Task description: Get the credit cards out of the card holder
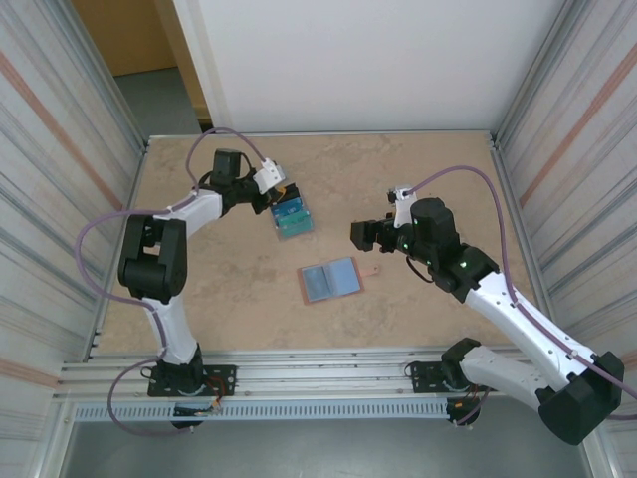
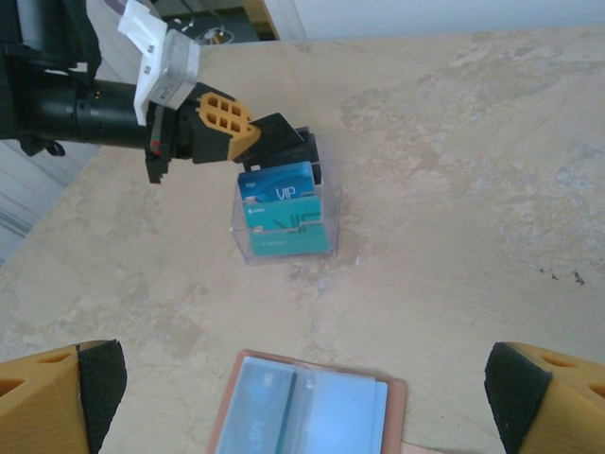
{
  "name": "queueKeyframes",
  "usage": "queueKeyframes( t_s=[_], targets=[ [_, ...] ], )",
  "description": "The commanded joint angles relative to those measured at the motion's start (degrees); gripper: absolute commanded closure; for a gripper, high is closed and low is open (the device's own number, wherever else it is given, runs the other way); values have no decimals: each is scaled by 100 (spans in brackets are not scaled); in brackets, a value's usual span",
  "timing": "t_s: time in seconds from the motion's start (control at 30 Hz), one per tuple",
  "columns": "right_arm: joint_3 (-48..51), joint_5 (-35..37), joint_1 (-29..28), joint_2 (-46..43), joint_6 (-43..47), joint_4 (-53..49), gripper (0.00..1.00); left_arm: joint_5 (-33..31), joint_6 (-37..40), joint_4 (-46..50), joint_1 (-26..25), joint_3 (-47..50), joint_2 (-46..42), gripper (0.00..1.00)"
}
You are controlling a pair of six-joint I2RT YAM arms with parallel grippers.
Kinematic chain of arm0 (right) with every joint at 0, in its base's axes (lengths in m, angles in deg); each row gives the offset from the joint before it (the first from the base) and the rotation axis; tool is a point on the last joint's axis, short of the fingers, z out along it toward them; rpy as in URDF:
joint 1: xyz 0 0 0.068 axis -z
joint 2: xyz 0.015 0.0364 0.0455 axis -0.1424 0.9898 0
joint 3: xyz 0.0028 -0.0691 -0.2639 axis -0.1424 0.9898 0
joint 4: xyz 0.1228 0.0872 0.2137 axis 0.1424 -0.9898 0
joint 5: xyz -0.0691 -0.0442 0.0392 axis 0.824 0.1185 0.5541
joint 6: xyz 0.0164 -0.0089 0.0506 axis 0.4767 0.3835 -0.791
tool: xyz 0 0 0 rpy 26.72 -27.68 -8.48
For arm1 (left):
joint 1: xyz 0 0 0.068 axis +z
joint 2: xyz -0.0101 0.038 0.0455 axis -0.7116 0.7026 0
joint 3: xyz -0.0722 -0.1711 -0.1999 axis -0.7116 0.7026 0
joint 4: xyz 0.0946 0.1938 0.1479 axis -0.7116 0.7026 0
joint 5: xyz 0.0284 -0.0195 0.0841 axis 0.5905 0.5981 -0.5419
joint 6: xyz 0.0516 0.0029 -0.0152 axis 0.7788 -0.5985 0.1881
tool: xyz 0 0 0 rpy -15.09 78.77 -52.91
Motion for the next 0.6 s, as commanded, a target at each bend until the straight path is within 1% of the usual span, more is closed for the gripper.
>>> queueKeyframes(
  t_s=[0.0,0.17,0.37,0.43,0.5,0.53,0.57],
  targets=[
    [-54,45,49,-34,-87,-53,1,174,159,160,32,-220,120,100],
    [-61,5,49,-41,-88,-46,1,188,203,231,28,-277,225,100],
    [-62,-34,49,-37,-83,-27,1,194,243,271,23,-312,292,96],
    [-62,-49,47,-41,-95,-18,1,209,239,274,25,-325,300,93],
    [-70,-71,40,-26,-96,-11,1,233,224,274,23,-330,303,87],
    [-71,-72,41,-35,-96,-9,1,257,213,270,26,-334,307,83],
    [-75,-71,40,-32,-99,-6,1,277,201,273,20,-336,301,81]
  ],
)
